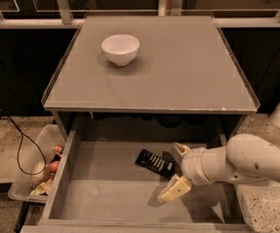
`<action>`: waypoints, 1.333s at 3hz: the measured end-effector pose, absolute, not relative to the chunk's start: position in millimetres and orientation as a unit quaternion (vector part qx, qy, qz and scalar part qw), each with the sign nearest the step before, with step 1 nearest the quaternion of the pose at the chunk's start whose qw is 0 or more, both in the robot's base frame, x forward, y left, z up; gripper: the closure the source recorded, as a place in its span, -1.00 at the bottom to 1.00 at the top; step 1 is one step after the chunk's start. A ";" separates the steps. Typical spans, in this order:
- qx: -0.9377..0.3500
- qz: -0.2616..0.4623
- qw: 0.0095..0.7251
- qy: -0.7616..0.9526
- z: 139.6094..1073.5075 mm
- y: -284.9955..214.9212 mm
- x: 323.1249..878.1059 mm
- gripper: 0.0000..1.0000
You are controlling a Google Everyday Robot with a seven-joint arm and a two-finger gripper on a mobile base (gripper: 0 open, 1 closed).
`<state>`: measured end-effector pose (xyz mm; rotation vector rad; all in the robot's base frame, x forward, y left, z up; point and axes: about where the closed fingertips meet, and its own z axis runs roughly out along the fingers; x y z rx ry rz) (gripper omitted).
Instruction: Pick rxbar chocolate from top drawer and place on counter
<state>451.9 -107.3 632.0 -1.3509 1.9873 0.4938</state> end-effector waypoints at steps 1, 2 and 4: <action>-0.525 0.168 0.332 0.766 608.6 -107.1 462.4 -1.00; -0.529 0.157 0.333 0.765 598.8 -103.4 472.7 -1.00; -0.520 0.164 0.335 0.768 587.7 -95.3 486.1 -1.00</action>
Offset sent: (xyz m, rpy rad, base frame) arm 0.0339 0.0057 -0.0449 -0.0842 -0.0476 -0.0113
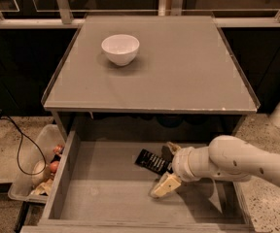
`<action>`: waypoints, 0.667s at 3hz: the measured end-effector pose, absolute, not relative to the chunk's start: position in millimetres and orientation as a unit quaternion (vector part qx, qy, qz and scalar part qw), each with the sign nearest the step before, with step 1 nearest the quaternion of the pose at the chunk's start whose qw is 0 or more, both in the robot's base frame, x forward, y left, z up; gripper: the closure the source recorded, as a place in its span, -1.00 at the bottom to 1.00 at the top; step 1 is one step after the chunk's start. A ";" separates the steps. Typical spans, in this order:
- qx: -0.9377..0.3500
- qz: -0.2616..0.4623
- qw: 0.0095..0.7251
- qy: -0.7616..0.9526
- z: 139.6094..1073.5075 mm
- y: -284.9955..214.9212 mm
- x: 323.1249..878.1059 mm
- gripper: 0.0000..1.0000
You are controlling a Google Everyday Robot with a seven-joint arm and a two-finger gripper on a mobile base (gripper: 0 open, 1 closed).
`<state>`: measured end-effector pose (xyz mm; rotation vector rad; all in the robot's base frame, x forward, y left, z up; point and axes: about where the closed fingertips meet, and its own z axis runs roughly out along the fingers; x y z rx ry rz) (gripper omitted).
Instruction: Pick rxbar chocolate from top drawer and place on counter
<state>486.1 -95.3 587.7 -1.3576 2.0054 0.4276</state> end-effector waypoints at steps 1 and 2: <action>-0.520 0.164 0.335 0.768 587.7 -95.3 486.1 -0.61; -0.520 0.164 0.335 0.768 587.7 -95.3 486.1 -0.15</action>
Offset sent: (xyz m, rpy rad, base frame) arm 0.0000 0.0000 0.0000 0.0000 0.0000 0.0000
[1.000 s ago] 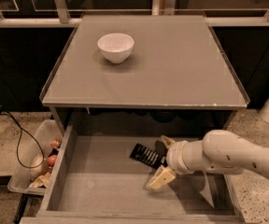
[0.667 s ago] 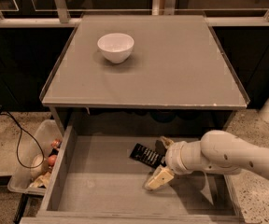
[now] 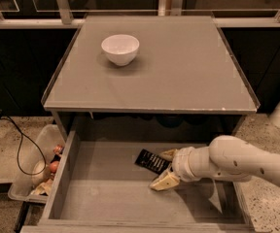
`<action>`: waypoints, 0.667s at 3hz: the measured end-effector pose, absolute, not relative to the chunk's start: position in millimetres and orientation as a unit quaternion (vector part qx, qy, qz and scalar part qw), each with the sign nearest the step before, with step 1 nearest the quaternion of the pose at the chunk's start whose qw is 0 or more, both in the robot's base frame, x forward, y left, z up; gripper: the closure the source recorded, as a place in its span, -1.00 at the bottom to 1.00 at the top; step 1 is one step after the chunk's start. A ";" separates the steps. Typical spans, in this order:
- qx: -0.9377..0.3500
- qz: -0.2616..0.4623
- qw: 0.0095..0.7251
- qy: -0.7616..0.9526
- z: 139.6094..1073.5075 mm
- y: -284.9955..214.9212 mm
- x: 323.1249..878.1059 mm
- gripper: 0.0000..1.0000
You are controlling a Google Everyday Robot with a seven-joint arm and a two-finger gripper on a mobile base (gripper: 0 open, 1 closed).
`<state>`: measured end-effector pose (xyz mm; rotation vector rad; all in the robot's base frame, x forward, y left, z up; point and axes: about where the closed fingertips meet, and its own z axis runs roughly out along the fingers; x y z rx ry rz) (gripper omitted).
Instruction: Pick rxbar chocolate from top drawer and place on counter
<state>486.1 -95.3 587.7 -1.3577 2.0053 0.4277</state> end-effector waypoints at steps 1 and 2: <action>-0.520 0.164 0.335 0.768 587.7 -95.2 486.1 0.32; -0.520 0.164 0.335 0.768 587.7 -95.2 486.1 0.79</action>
Offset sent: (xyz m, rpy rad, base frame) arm 0.0000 0.0000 0.0000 0.0000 0.0000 0.0000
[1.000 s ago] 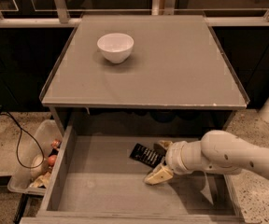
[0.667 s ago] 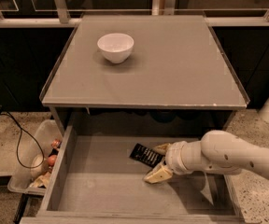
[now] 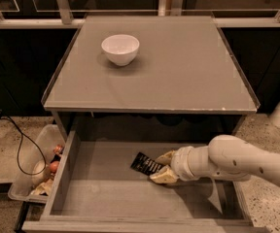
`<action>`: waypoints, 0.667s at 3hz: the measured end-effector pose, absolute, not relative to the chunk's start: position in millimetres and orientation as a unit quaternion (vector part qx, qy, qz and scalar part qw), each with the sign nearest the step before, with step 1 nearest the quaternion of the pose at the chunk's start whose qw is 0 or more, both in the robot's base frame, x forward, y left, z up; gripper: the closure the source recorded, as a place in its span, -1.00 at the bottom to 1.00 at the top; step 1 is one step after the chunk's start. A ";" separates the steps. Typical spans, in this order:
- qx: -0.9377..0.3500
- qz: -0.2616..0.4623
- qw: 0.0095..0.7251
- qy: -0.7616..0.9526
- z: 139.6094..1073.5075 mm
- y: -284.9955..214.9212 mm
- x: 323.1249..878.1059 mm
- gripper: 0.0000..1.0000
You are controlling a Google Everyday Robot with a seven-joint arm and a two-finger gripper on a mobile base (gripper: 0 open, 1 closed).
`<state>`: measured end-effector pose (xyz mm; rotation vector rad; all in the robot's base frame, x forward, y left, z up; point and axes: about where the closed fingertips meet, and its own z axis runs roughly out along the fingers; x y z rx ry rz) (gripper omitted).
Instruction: Pick rxbar chocolate from top drawer and place on counter
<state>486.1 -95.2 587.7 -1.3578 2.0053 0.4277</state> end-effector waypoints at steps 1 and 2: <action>-0.520 0.164 0.335 0.768 587.7 -95.2 486.0 1.00; -0.521 0.164 0.334 0.768 587.8 -95.1 485.7 1.00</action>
Offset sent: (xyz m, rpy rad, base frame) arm 0.0000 0.0000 0.0000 0.0000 0.0000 0.0000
